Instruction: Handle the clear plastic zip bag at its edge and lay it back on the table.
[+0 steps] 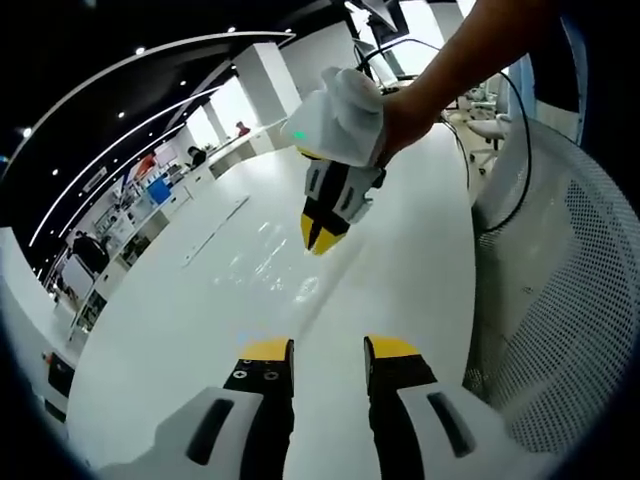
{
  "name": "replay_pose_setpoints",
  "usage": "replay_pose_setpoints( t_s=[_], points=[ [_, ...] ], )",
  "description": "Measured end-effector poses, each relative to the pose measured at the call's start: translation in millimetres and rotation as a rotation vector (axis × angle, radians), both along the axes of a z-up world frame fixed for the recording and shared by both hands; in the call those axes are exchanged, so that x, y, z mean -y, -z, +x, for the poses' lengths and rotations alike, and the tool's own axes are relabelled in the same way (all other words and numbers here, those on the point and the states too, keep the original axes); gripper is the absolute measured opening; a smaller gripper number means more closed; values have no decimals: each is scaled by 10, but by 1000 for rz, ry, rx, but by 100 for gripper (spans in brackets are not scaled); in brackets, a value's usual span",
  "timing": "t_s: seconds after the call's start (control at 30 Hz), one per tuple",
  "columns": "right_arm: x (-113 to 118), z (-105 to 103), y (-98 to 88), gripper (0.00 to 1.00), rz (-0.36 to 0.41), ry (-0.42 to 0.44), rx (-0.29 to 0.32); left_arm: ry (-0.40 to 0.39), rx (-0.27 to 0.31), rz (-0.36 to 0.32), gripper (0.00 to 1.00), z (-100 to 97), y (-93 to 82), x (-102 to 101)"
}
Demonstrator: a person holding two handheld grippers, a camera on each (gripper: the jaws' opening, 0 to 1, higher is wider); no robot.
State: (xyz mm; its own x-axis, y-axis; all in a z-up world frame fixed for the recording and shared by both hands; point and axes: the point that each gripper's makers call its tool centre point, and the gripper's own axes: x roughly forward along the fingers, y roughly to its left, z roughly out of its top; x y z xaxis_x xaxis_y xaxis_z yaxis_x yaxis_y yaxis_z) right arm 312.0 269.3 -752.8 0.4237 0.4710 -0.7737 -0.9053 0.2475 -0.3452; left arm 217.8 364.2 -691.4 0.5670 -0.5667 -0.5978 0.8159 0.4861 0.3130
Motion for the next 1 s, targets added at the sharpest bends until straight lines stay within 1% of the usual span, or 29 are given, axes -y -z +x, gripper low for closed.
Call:
replay_pose_setpoints(
  t_s=[0.13, 0.2, 0.3, 0.37, 0.4, 0.43, 0.47, 0.57, 0.6, 0.67, 0.8, 0.83, 0.9, 1.0],
  points=[
    [3, 2, 24, 7, 14, 12, -14, -4, -5, -1, 26, -2, 9, 3],
    [6, -31, 38, 8, 33, 23, -42, -4, -8, -3, 26, -6, 18, 10],
    [8, -91, 41, 16, 48, 25, -63, 5, -15, 2, 26, -27, 45, 26],
    [-1, -113, 39, 19, 58, 20, -76, 4, -17, 1, 26, -29, 49, 30],
    [-6, -123, 16, 20, 67, 17, -74, 2, -21, 0, 26, -32, 52, 34],
    [-44, -119, -34, 21, 104, 11, -59, 1, -22, 0, 27, -31, 54, 33],
    [-44, -122, -66, 23, 121, 16, -55, -1, -20, -2, 27, -25, 50, 31],
    [-23, -113, -76, 29, 133, 43, -72, -8, -24, -7, 28, -15, 49, 29],
    [-26, -133, -110, 31, 157, 55, -78, -12, -24, -6, 30, -8, 50, 24],
    [-9, -159, -163, 35, 171, 74, -80, -22, -28, -14, 30, -5, 36, 27],
    [12, -200, -216, 38, 197, 88, -76, -33, -29, -22, 34, 6, 27, 21],
    [9, -202, -221, 40, 212, 95, -81, -35, -29, -22, 35, 8, 27, 18],
    [30, -236, -288, 43, 241, 108, -91, -42, -31, -24, 37, 16, 27, 6],
    [50, -246, -322, 46, 282, 126, -95, -54, -28, -28, 41, 31, 22, -15]
  ],
)
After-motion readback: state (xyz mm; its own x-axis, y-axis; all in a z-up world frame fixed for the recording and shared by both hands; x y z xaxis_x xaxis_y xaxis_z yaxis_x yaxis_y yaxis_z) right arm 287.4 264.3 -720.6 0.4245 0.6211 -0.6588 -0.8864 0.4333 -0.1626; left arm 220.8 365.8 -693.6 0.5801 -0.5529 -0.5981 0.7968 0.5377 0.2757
